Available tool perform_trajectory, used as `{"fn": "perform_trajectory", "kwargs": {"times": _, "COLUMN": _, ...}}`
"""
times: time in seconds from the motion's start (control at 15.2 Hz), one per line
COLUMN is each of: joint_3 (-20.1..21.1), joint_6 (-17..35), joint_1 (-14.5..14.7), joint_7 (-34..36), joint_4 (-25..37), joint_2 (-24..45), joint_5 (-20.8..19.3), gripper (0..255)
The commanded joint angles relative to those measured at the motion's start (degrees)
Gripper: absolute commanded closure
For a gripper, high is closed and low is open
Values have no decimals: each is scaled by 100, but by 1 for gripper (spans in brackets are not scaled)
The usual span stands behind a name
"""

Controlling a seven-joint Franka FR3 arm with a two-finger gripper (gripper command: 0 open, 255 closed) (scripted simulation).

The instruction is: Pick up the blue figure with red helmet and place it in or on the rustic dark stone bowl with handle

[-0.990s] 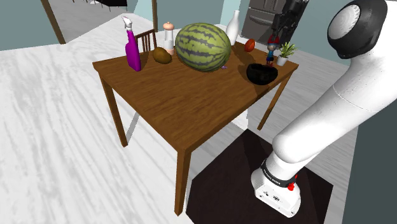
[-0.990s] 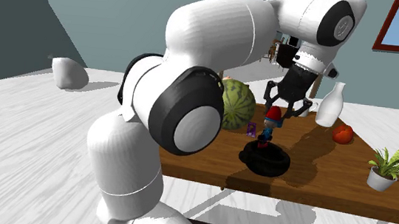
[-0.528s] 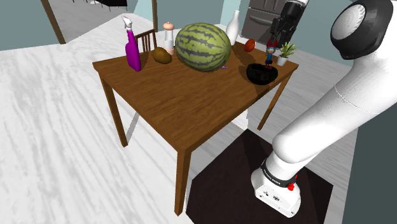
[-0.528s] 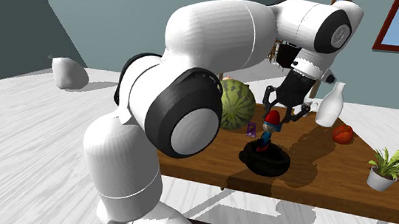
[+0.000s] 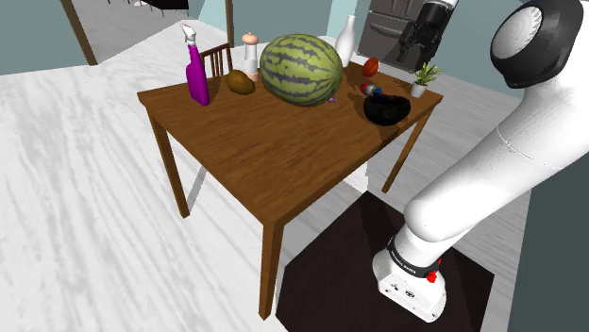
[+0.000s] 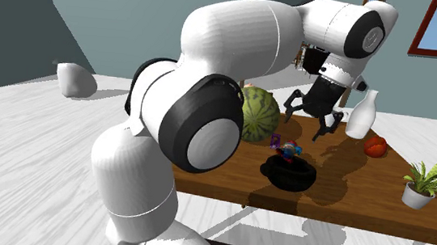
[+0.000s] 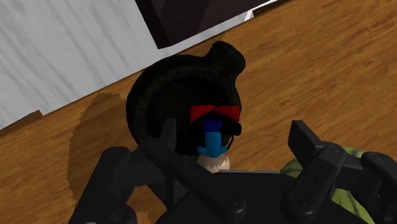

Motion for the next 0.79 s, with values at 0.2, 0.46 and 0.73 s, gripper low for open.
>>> {"fn": "perform_trajectory", "kwargs": {"times": 0.2, "joint_3": -289, "joint_6": -917, "joint_1": -141, "joint_7": -277, "joint_4": 1500, "joint_2": 751, "joint_5": 343, "gripper": 0}}
{"fn": "perform_trajectory", "kwargs": {"times": 0.46, "joint_3": -280, "joint_6": -917, "joint_1": -149, "joint_7": -277, "joint_4": 1500, "joint_2": 751, "joint_5": 343, "gripper": 0}}
{"fn": "perform_trajectory", "kwargs": {"times": 0.73, "joint_3": -280, "joint_6": -917, "joint_1": -150, "joint_7": -277, "joint_4": 1500, "joint_2": 751, "joint_5": 343, "gripper": 0}}
